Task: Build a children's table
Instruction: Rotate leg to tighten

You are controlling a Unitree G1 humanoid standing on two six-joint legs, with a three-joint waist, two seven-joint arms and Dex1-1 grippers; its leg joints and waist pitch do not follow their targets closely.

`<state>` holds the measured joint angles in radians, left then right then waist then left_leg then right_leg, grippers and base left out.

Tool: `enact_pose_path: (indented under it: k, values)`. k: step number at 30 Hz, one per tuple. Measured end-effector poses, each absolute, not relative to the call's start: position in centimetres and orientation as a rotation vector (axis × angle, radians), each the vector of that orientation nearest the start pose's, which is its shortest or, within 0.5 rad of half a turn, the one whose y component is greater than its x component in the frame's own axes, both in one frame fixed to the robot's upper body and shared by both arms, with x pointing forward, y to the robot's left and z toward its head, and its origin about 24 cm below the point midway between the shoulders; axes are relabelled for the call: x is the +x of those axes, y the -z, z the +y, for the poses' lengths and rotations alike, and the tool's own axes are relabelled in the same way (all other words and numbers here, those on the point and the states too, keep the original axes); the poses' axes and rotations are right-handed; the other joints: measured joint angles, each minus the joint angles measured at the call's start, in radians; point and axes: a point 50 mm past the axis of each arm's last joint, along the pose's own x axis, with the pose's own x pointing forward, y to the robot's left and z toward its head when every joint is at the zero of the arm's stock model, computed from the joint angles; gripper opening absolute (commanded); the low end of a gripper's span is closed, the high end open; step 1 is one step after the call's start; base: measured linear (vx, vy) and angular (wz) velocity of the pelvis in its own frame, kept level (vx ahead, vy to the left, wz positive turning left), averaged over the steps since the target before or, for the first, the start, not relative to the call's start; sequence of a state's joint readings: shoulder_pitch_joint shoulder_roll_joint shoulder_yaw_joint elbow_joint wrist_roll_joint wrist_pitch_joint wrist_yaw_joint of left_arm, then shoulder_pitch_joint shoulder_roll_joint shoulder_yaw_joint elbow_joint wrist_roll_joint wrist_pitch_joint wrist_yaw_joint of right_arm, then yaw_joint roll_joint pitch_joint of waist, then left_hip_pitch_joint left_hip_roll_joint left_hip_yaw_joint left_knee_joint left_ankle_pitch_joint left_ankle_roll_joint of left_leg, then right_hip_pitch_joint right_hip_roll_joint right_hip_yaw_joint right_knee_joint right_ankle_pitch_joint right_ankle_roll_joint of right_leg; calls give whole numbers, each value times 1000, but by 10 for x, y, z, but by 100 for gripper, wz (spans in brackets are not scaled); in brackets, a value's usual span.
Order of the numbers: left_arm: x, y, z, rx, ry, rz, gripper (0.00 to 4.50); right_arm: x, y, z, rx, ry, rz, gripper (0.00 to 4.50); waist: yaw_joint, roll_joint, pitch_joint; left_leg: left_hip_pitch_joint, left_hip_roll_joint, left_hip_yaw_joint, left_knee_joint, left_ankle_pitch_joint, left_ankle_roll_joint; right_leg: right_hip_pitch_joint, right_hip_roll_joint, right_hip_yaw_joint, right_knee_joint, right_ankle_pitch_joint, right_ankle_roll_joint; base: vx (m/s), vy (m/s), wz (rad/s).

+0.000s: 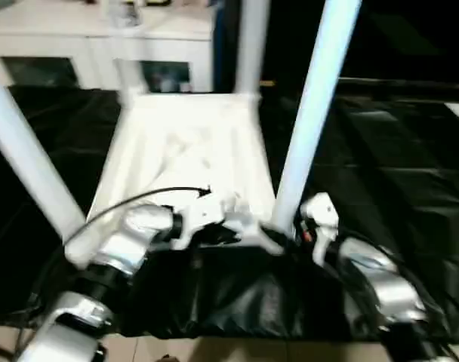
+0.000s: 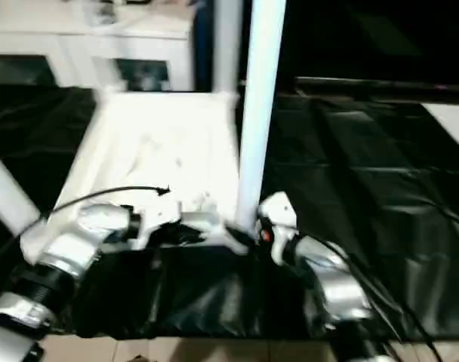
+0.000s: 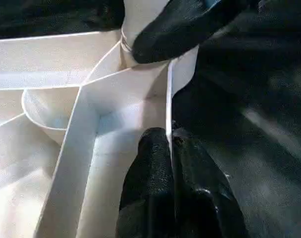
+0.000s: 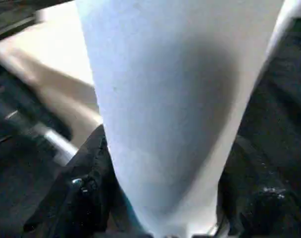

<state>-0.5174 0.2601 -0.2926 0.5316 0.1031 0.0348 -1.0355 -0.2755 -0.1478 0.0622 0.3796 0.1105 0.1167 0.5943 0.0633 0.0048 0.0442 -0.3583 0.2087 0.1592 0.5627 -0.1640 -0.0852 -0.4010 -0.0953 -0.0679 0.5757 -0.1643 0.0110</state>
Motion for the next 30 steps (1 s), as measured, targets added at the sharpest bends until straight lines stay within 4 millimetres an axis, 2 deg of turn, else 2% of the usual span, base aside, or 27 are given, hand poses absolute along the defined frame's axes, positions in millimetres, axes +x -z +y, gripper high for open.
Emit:
enact_pose_path:
  k: [4,7,8,10,12,14,18,22,25,30]
  values:
    - [307,-36,79,419,1144,333,0,306,-14,-117,46,-396,246,252,-24,1,0,0,-2,-4,3,0,0,1,0,-1,-7,0,0,0,0,0]
    - [306,-36,73,408,1104,333,0,310,-15,-114,50,-336,236,252,-30,6,1,0,-2,-6,1,0,0,2,0,-3,-19,0,0,0,0,0]
    - [306,-36,73,409,1100,331,0,310,-15,-114,48,-338,230,287,-30,7,1,0,-3,-6,1,0,0,2,0,-3,-19,0,0,0,0,0]
    - [305,-36,73,413,1100,329,0,309,-15,-114,49,-344,227,324,-31,7,1,0,-3,-5,1,0,0,2,0,-2,-20,0,0,0,0,0]
    - [303,-36,71,417,1107,322,0,309,-15,-114,53,-352,225,331,-29,7,1,0,-4,-5,1,0,0,2,0,0,-20,0,0,0,0,0]
    - [302,-37,70,421,1116,317,0,309,-16,-116,52,-368,222,366,-26,8,1,-1,-4,-3,0,0,1,2,0,1,-19,0,0,0,0,0]
    - [298,-40,72,431,1170,312,0,306,-18,-124,19,-472,217,366,-18,8,1,-2,-3,1,0,0,0,1,0,4,-15,7,-4,0,0,0]
    - [293,-42,87,428,1257,303,0,296,-24,-134,-67,-714,220,366,-5,8,1,-5,0,9,0,0,0,-4,1,6,-4,18,-9,39,-10,3]
    - [293,-44,96,438,1295,300,0,292,-28,-139,-102,-828,223,366,1,8,1,-8,1,10,0,0,0,-8,3,5,3,13,-4,41,-22,6]
    - [291,-48,109,438,1403,315,0,276,-34,-149,-182,-1080,251,366,27,5,1,-9,4,12,0,0,1,-8,3,3,4,7,-5,0,0,0]
